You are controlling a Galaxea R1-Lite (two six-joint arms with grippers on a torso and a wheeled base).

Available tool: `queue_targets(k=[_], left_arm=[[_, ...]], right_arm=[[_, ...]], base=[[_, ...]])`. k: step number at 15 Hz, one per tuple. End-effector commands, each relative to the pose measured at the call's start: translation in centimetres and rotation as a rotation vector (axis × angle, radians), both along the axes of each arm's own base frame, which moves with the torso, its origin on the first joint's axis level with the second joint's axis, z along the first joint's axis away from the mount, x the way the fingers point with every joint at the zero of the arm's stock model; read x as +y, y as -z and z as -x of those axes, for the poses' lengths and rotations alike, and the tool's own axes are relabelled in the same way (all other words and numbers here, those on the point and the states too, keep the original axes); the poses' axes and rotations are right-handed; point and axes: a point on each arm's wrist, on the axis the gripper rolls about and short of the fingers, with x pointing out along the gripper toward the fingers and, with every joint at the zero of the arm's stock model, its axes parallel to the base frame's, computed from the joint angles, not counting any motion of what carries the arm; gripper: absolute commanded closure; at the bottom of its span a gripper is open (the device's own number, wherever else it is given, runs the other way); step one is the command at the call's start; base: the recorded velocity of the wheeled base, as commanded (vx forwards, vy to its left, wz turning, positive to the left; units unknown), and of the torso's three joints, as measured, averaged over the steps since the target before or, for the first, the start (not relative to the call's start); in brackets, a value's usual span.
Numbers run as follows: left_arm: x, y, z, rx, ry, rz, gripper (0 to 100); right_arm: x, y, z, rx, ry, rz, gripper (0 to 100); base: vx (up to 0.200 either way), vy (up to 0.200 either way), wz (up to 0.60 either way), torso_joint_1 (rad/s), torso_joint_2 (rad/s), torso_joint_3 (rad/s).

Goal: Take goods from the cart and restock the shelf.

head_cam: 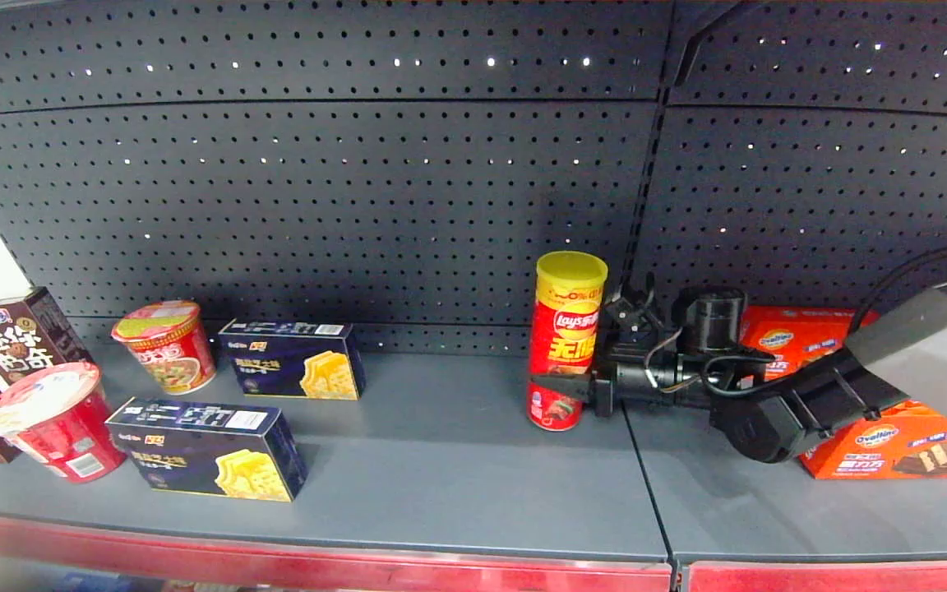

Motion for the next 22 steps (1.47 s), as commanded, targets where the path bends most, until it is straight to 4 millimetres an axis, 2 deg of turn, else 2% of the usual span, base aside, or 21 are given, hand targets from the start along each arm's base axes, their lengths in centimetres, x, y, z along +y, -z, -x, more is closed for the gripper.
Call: queue_targets(k=[1,3,4,8,10,14,22], left_arm=[[0.0,0.0,0.0,-0.002,0.0,0.001,100],[0.1,0.3,0.3,-0.017,0.0,0.005,100],[0.1,0.4,0.4,-0.017,0.0,0.005,100],[0.1,0.8,0.4,-0.016,0.0,0.003,100],[0.1,1.0,0.4,-0.009,0.0,0.001,100],[0.1,0.8,0.4,-0.015,0.0,0.002,100],[0.1,1.0,0.4,-0.01,-0.009,0.002,100]], right_arm=[[0.2,-2.4,2.3,-0.016,0.014,-0.021,100],[0.7,-2.6,5.2,0.015,0.064,-0.035,100],[0.6,-2.6,5.8,0.012,0.068,-0.037,100],[-1.3,-1.8,9.3,-0.027,0.117,-0.044,100],[-1.6,-1.1,10.0,-0.02,0.149,-0.035,100],[-0.9,0.1,11.5,-0.011,0.143,-0.024,100],[-0.7,1.3,12.6,0.014,0.169,0.0,100]], base=[[0.0,0.0,0.0,0.0,0.0,0.0],[0.0,0.0,0.0,0.0,0.0,0.0],[0.0,0.0,0.0,0.0,0.0,0.0],[0.0,0.0,0.0,0.0,0.0,0.0],[0.0,0.0,0.0,0.0,0.0,0.0],[0.0,0.0,0.0,0.0,0.0,0.0],[0.0,0.0,0.0,0.0,0.0,0.0]])
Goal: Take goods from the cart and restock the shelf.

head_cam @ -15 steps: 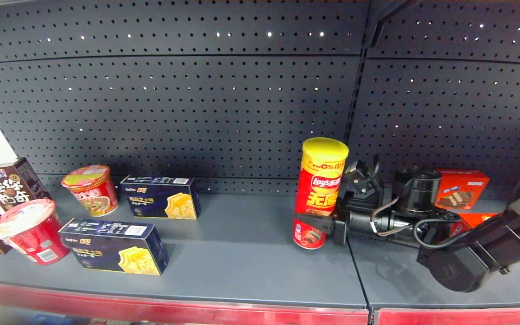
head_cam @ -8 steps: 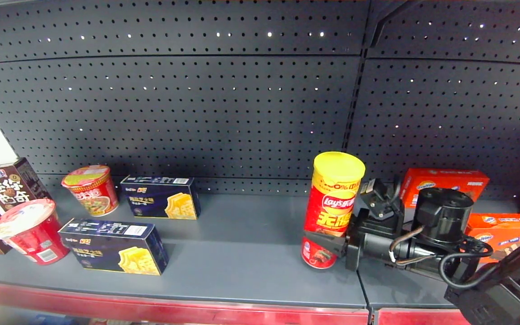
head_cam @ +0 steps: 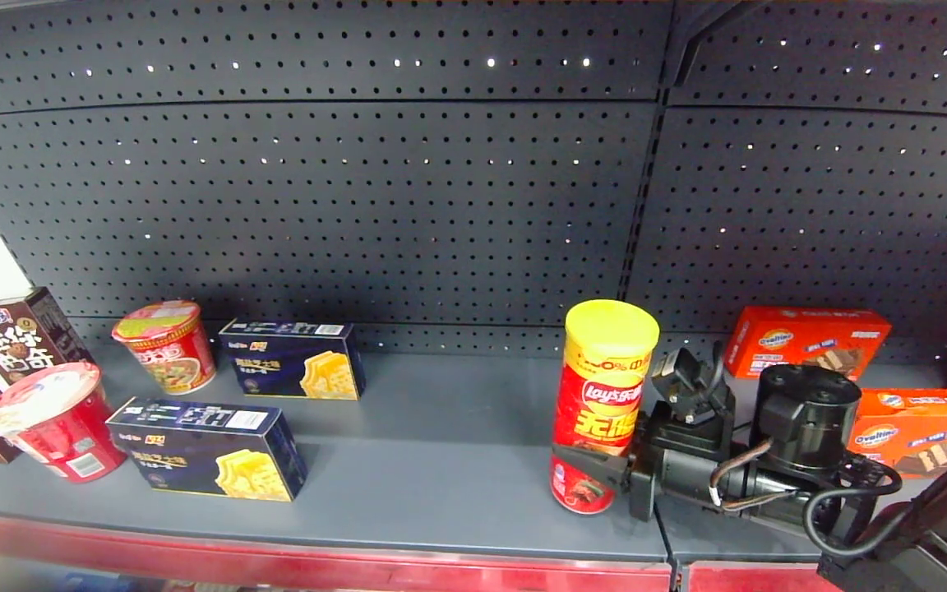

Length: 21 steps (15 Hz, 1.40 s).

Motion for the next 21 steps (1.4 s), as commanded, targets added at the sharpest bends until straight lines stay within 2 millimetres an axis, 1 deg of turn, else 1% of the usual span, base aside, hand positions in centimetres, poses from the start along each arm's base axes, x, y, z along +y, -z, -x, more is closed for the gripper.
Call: queue_targets(k=[1,5,9,10,13,16,17,18,19,20,21], left_arm=[[0.0,0.0,0.0,0.0,0.0,0.001,100],[0.0,0.0,0.0,0.0,0.0,0.001,100],[0.0,0.0,0.0,-0.001,-0.001,0.002,100],[0.0,0.0,0.0,0.001,-0.001,0.002,100],[0.0,0.0,0.0,0.0,-0.003,0.008,100],[0.0,0.0,0.0,0.003,-0.004,0.014,100],[0.0,0.3,0.0,0.009,-0.004,0.012,100],[0.0,0.4,0.1,0.006,-0.002,0.013,100],[0.0,0.4,0.1,0.003,-0.002,0.014,100],[0.1,1.0,0.2,0.003,-0.004,0.014,100],[0.1,1.0,0.3,0.0,-0.005,0.014,100]], right_arm=[[0.2,0.5,0.1,0.003,-0.003,0.002,100],[0.5,1.5,-0.2,0.005,-0.008,0.004,100],[0.6,1.8,-0.2,0.013,-0.011,0.009,100],[0.6,1.8,-0.2,0.014,-0.011,0.011,0],[0.6,1.6,0.0,0.005,-0.015,0.005,0],[-0.1,1.2,1.3,-0.03,-0.018,-0.017,0],[-1.1,1.2,2.4,-0.022,-0.009,-0.012,0],[-1.6,1.0,3.1,-0.021,-0.006,-0.011,0],[-1.7,1.0,3.2,-0.021,-0.006,-0.011,0],[-2.6,0.5,4.2,-0.026,0.003,-0.013,0],[-3.1,0.3,4.7,-0.026,0.009,-0.012,0]], base=[[0.0,0.0,0.0,0.0,0.0,0.0],[0.0,0.0,0.0,0.0,0.0,0.0],[0.0,0.0,0.0,0.0,0.0,0.0],[0.0,0.0,0.0,0.0,0.0,0.0],[0.0,0.0,0.0,0.0,0.0,0.0],[0.0,0.0,0.0,0.0,0.0,0.0],[0.0,0.0,0.0,0.0,0.0,0.0],[0.0,0.0,0.0,0.0,0.0,0.0],[0.0,0.0,0.0,0.0,0.0,0.0],[0.0,0.0,0.0,0.0,0.0,0.0],[0.0,0.0,0.0,0.0,0.0,0.0]])
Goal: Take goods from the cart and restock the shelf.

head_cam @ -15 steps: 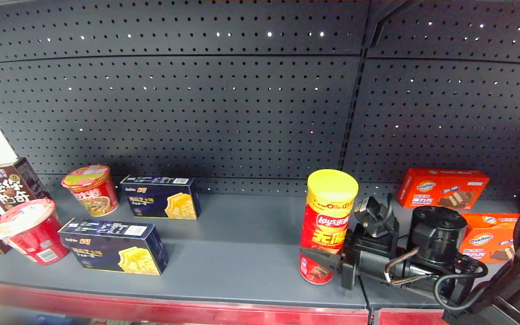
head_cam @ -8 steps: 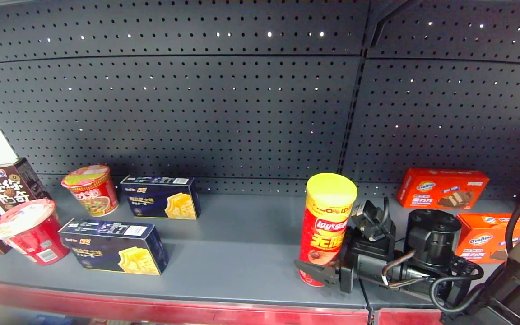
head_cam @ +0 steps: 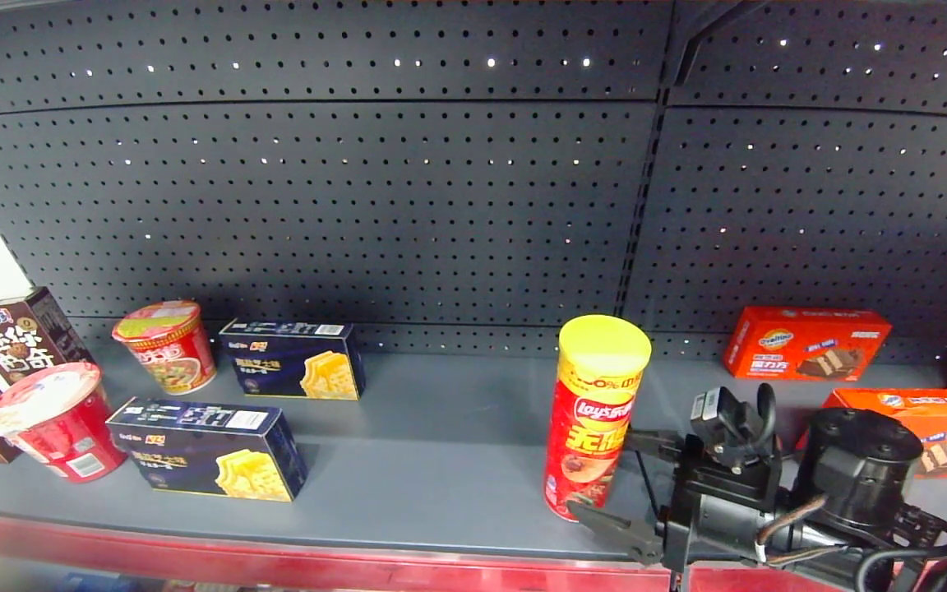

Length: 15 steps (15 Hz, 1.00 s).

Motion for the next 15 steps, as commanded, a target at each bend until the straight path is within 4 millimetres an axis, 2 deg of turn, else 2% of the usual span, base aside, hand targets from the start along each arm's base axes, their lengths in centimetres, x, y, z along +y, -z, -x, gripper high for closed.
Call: queue_targets(k=[1,4,6,10,11,13,14,15], left_arm=[[0.0,0.2,0.2,-0.011,-0.002,0.002,100],[0.0,-0.1,0.2,-0.019,-0.004,0.004,100],[0.1,-0.2,0.3,-0.03,-0.004,0.005,100],[0.1,-4.5,0.4,-0.121,0.017,0.017,100],[0.1,-5.5,0.3,-0.133,0.029,0.02,100],[0.0,-5.4,0.3,-0.127,0.065,0.022,100],[-0.1,-5.6,0.3,-0.126,0.084,0.024,100],[-0.3,-5.7,-0.2,-0.105,0.117,0.02,100]], right_arm=[[-1.6,-1.2,1.7,-0.025,0.018,-0.014,0],[-3.3,-3.4,3.4,-0.098,0.049,-0.056,0],[-4.6,-3.9,4.4,-0.119,0.081,-0.064,0],[-7.8,-5.0,4.7,-0.195,0.246,-0.03,0],[-8.5,-6.1,4.9,-0.243,0.28,0.012,0],[-8.2,-9.4,5.6,-0.26,0.356,0.019,0],[-7.7,-11.7,6.8,-0.248,0.371,0.021,0],[-7.8,-12.9,8.3,-0.218,0.393,0.039,0]], base=[[0.0,0.0,0.0,0.0,0.0,0.0],[0.0,0.0,0.0,0.0,0.0,0.0],[0.0,0.0,0.0,0.0,0.0,0.0],[0.0,0.0,0.0,0.0,0.0,0.0],[0.0,0.0,0.0,0.0,0.0,0.0],[0.0,0.0,0.0,0.0,0.0,0.0],[0.0,0.0,0.0,0.0,0.0,0.0],[0.0,0.0,0.0,0.0,0.0,0.0]])
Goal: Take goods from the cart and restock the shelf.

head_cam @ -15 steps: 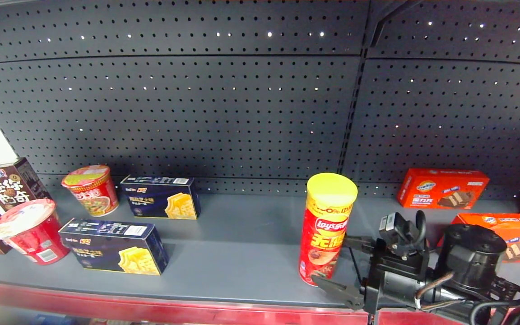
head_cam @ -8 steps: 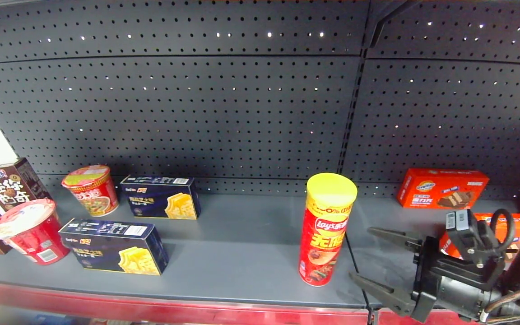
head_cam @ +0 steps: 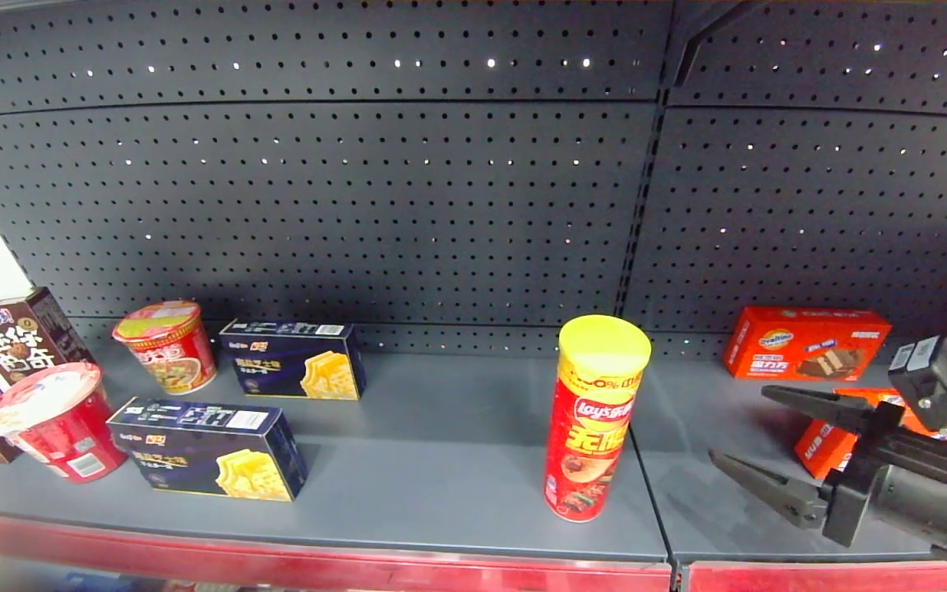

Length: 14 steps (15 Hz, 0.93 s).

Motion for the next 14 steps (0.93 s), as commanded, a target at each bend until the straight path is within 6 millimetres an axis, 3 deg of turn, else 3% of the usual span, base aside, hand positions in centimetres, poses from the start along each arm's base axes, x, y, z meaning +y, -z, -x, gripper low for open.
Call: queue_targets(k=[1,5,9,14], left_arm=[[-0.4,-0.6,-1.3,0.044,0.06,-0.043,100],[-1.6,-2.6,-4.8,0.063,0.221,-0.122,100],[-3.0,-5.1,-9.6,0.074,0.301,-0.119,100],[-6.4,-6.6,-15.1,0.159,0.431,-0.14,100]], right_arm=[[-0.3,-6.1,4.9,-0.133,0.04,-0.037,0],[-1.3,-5.7,7.6,-0.159,0.185,-0.043,0],[-2.7,-3.5,9.4,-0.135,0.215,-0.026,0],[-4.2,-1.6,11.1,-0.095,0.315,-0.033,0]], base=[[0.0,0.0,0.0,0.0,0.0,0.0],[0.0,0.0,0.0,0.0,0.0,0.0],[0.0,0.0,0.0,0.0,0.0,0.0],[0.0,0.0,0.0,0.0,0.0,0.0]])
